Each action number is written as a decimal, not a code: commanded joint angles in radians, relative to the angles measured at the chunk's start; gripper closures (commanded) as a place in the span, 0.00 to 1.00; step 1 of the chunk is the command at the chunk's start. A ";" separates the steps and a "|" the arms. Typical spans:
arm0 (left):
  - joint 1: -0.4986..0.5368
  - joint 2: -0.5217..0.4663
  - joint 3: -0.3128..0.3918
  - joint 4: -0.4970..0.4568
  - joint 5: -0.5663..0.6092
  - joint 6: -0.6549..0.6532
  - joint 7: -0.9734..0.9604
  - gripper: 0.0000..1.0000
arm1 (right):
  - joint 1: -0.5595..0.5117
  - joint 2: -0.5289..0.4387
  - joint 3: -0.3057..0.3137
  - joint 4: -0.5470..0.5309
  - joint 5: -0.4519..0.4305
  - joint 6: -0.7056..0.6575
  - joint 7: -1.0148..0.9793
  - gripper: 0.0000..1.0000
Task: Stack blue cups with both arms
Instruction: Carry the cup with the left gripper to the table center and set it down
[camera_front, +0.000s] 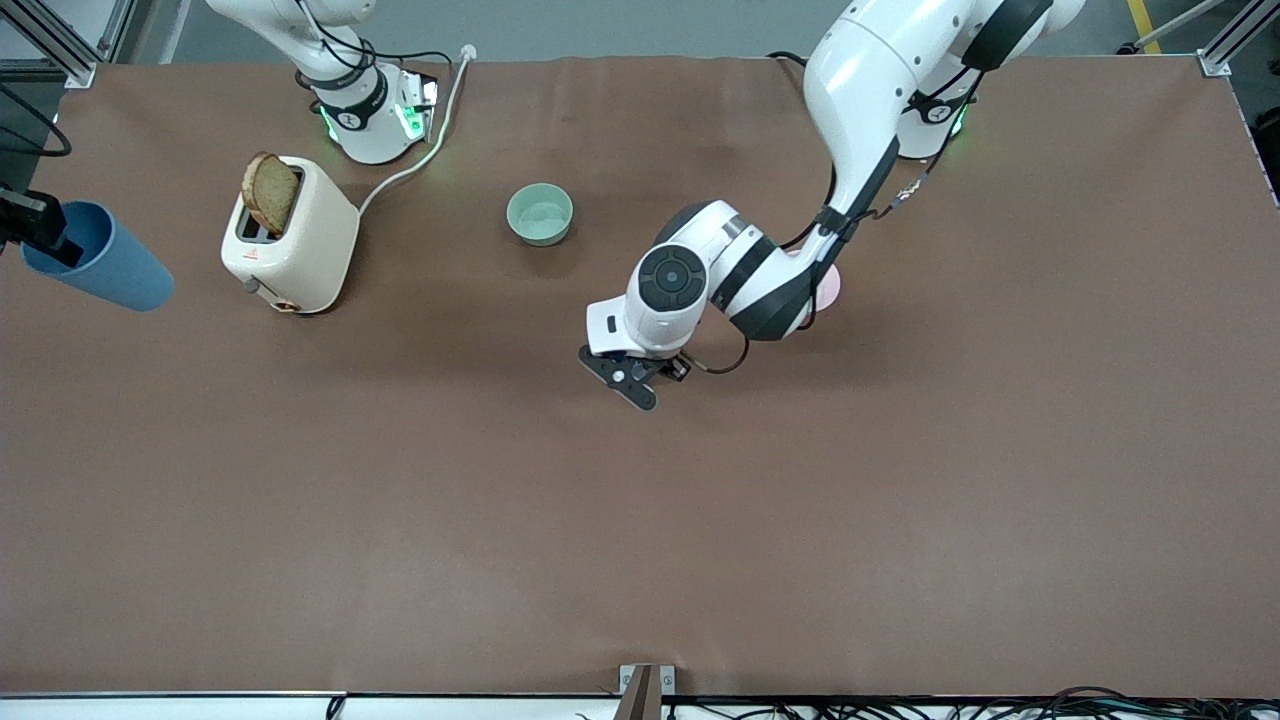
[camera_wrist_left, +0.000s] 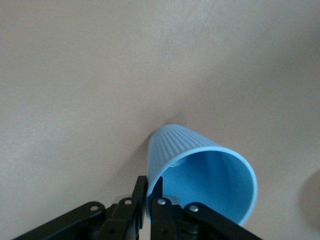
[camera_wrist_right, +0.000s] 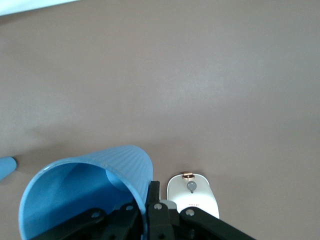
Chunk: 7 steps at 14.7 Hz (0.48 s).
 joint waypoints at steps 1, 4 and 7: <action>-0.033 0.016 0.012 0.022 0.031 0.000 -0.005 0.11 | 0.001 0.057 0.001 0.067 -0.014 -0.009 0.006 0.99; -0.037 -0.048 0.011 0.025 0.064 -0.043 -0.028 0.00 | -0.001 0.076 -0.001 0.071 -0.014 -0.008 0.004 0.99; -0.006 -0.160 0.015 0.035 0.057 -0.198 -0.029 0.00 | -0.001 0.084 -0.001 0.076 -0.014 -0.009 0.006 0.99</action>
